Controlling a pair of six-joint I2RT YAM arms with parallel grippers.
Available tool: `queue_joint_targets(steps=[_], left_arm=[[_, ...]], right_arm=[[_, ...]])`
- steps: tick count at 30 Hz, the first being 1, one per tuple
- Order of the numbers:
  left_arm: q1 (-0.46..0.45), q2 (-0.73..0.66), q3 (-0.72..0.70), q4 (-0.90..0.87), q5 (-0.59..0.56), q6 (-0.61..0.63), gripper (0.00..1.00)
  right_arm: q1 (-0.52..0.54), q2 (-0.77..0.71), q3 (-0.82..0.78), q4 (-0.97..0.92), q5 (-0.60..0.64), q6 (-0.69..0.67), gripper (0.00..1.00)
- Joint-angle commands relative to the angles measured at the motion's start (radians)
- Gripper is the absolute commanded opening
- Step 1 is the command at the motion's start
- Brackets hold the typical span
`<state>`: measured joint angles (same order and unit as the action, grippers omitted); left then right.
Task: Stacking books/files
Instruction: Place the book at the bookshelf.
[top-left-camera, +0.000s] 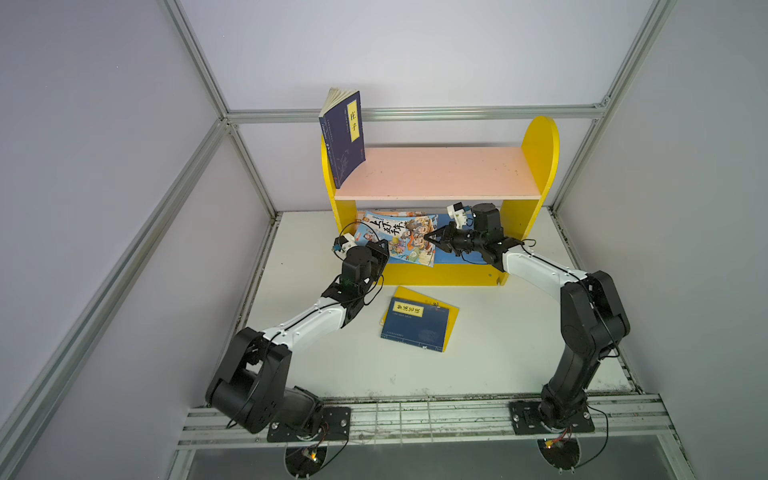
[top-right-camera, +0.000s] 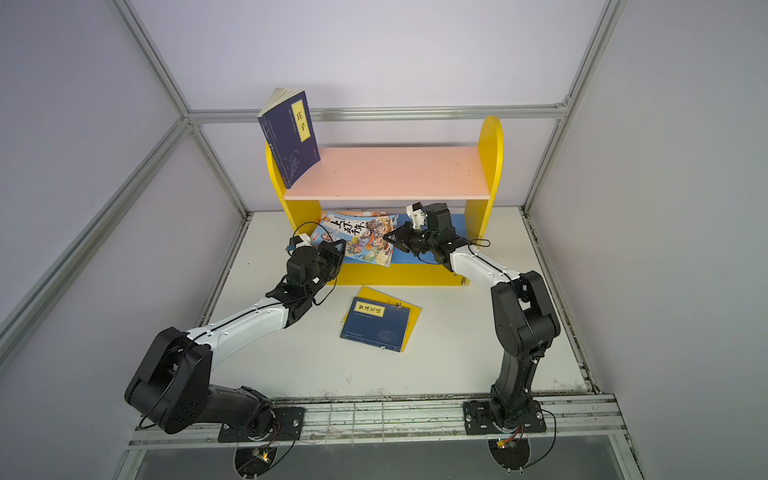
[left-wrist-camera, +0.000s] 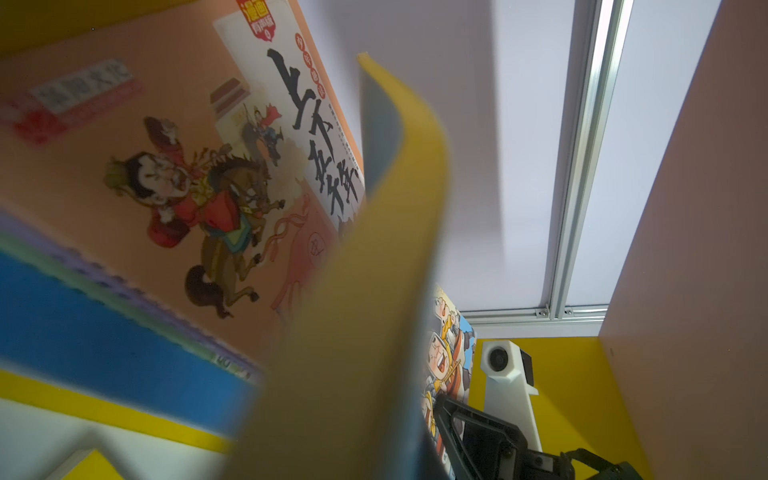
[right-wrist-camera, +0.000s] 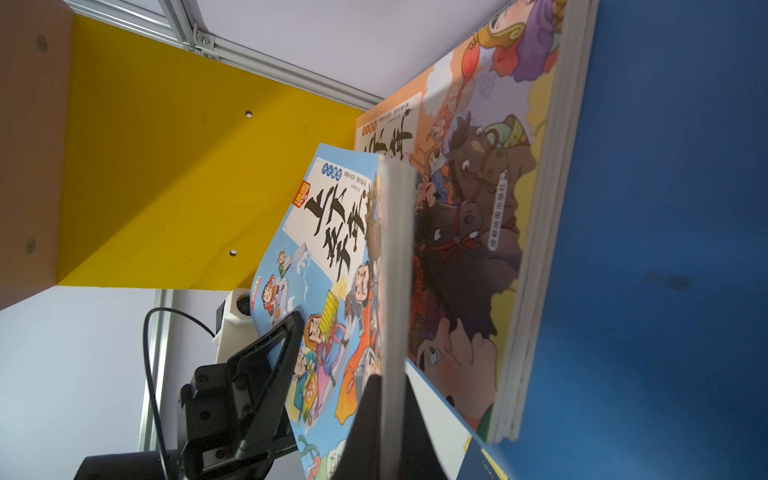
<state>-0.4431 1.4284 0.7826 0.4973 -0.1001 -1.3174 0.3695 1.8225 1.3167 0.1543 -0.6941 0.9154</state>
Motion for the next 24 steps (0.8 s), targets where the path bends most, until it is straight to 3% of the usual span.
queue_joint_targets(steps=[1,5,9,18,24], left_arm=[[-0.008,0.002,-0.011,-0.042,0.128,0.013,0.28],[-0.009,-0.009,-0.021,-0.061,0.123,0.013,0.51],[-0.012,-0.024,-0.03,-0.087,0.12,0.013,0.64],[-0.034,-0.094,-0.045,-0.167,0.114,0.026,0.74],[-0.048,-0.202,-0.049,-0.343,0.091,0.091,0.76]], right_arm=[[-0.004,0.028,0.027,0.065,0.055,-0.04,0.0],[-0.003,0.05,0.025,0.097,0.053,-0.036,0.0],[-0.005,0.068,0.037,0.108,0.044,-0.043,0.0],[-0.011,0.116,0.104,0.064,-0.012,-0.074,0.0],[-0.011,0.147,0.175,-0.029,-0.035,-0.122,0.0]])
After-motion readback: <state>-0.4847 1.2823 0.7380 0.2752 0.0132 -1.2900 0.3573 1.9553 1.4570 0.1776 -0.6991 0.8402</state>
